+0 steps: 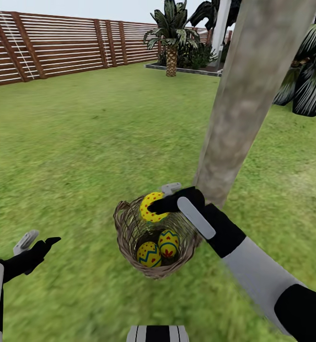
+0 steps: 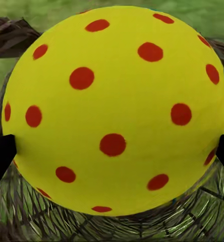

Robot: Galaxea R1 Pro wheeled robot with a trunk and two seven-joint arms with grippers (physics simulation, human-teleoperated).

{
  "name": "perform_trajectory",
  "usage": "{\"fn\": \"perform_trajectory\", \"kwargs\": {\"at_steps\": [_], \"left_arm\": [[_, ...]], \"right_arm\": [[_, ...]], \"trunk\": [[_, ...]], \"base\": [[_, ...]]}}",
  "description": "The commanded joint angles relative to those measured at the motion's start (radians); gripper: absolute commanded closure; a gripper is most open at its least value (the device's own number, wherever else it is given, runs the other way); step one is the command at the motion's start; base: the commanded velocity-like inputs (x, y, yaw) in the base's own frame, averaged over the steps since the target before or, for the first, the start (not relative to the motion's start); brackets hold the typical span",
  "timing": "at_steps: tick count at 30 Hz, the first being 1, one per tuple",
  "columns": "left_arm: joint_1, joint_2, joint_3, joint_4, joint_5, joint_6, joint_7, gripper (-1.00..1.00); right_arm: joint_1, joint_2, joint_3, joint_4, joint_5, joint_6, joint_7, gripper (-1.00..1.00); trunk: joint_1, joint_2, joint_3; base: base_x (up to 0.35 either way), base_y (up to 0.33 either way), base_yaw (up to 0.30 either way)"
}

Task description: Take the three Easter eggs out of the wicker basket on the lawn in the garden, then place them on the lawn next to a single tree (choose any tree) so that all three eggs are next to the same tree and none are left in the basket.

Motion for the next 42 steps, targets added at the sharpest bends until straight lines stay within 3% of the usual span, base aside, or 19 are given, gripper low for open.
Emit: {"fn": "perform_trajectory", "kwargs": {"at_steps": [1, 3, 5, 6, 15, 20, 25, 29, 42], "left_arm": [[-0.001, 0.0, 0.001, -0.001, 0.007, 0.005, 0.005, -1.0], [-0.001, -0.001, 0.001, 0.0, 0.007, 0.005, 0.005, -1.0], [-0.001, -0.001, 0.001, 0.003, 0.007, 0.005, 0.005, -1.0], [-0.001, -0.001, 0.001, 0.004, 0.007, 0.005, 0.005, -1.0], [-0.001, -0.002, 0.0, 0.004, 0.006, 0.005, 0.005, -1.0], [-0.001, -0.002, 0.001, 0.002, 0.007, 0.005, 0.004, -1.0], [-0.001, -0.003, 0.001, 0.001, 0.015, 0.002, -0.001, -1.0], [-0.001, -0.003, -0.002, 0.002, 0.087, 0.002, -0.003, -1.0], [-0.001, -0.004, -0.008, 0.004, 0.094, 0.002, -0.008, -1.0]], "right_arm": [[-0.001, -0.034, -0.005, -0.033, -0.089, 0.002, -0.011, 1.0], [0.0, -0.103, -0.009, -0.096, -0.178, 0.002, -0.01, 1.0], [0.0, -0.149, -0.012, -0.139, -0.206, 0.001, -0.01, 1.0], [0.0, -0.155, -0.012, -0.145, -0.209, 0.001, -0.01, 1.0], [0.0, -0.159, -0.015, -0.149, -0.212, -0.001, -0.01, 1.0], [0.0, -0.159, -0.043, -0.149, -0.212, -0.001, -0.01, 1.0], [0.002, -0.159, -0.046, -0.149, -0.212, -0.001, -0.01, 1.0], [0.003, -0.159, -0.046, -0.148, -0.211, -0.001, -0.01, 1.0], [0.004, -0.159, -0.062, -0.145, -0.21, -0.002, -0.011, 1.0]], "trunk": [[-0.001, 0.0, 0.003], [-0.001, 0.0, 0.011], [-0.002, 0.001, 0.019], [-0.003, 0.001, 0.023], [-0.007, 0.003, 0.057], [-0.009, 0.004, 0.079], [-0.009, 0.004, 0.083], [-0.009, 0.004, 0.086], [-0.009, 0.004, 0.096]], "base": [[0.0, 0.0, 0.0], [0.0, 0.0, 0.0], [0.0, 0.0, 0.0], [0.0, 0.0, 0.0], [-0.155, 0.0, -0.014], [-0.104, 0.0, -0.254], [-0.002, 0.0, -0.282], [0.0, 0.0, -0.282], [0.0, 0.0, -0.283]]}}
